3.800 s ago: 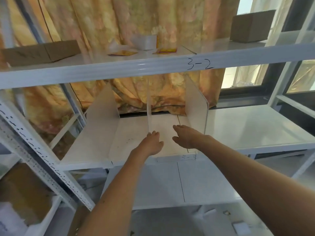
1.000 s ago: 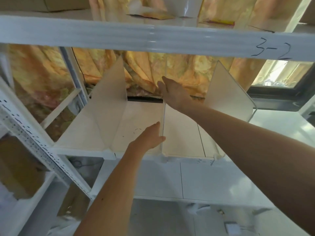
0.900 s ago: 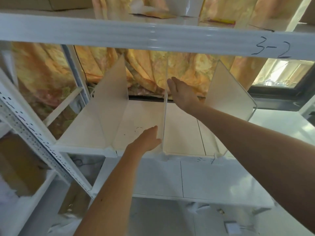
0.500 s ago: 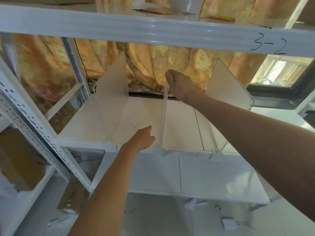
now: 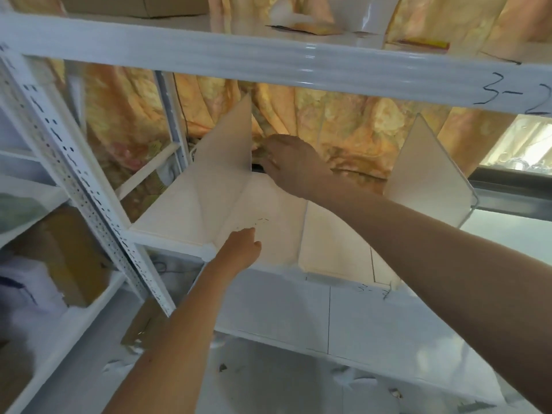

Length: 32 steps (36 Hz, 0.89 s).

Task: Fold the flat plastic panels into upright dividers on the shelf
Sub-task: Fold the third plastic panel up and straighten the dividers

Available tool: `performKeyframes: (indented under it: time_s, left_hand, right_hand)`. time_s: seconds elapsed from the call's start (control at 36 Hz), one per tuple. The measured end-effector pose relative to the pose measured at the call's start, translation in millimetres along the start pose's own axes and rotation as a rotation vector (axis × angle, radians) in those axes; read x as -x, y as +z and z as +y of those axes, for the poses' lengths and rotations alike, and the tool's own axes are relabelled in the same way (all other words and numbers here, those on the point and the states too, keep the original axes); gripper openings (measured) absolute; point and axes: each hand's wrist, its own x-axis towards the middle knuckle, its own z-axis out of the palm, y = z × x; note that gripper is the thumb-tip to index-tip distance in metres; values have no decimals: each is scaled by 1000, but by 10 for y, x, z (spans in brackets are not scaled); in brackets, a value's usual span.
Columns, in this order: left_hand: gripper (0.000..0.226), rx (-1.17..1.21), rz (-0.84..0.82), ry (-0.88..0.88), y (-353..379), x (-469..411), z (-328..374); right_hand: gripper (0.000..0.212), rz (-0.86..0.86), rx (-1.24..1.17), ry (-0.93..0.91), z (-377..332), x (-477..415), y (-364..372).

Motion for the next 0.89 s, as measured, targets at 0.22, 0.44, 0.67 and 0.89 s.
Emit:
performKeyframes:
  time_s: [0.22,0.44,0.67,0.89]
  left_hand:
    - [40,68,191,-204,-272,-140,-678]
    - [69,187,107,-145,-645,-513,-990]
    - [28,175,90,82,-823,-761,-1142]
    - [20,350,46,81,-804,-958,-1380]
  right_hand:
    - [59,-126,-217,-17,-529,-293,310]
    - [65,-169,-244,47,-792,-712,660]
    - [53,-86,-260,205,-1145,-997,925]
    - [51,-137,-242,245,-1458,-1221,1001]
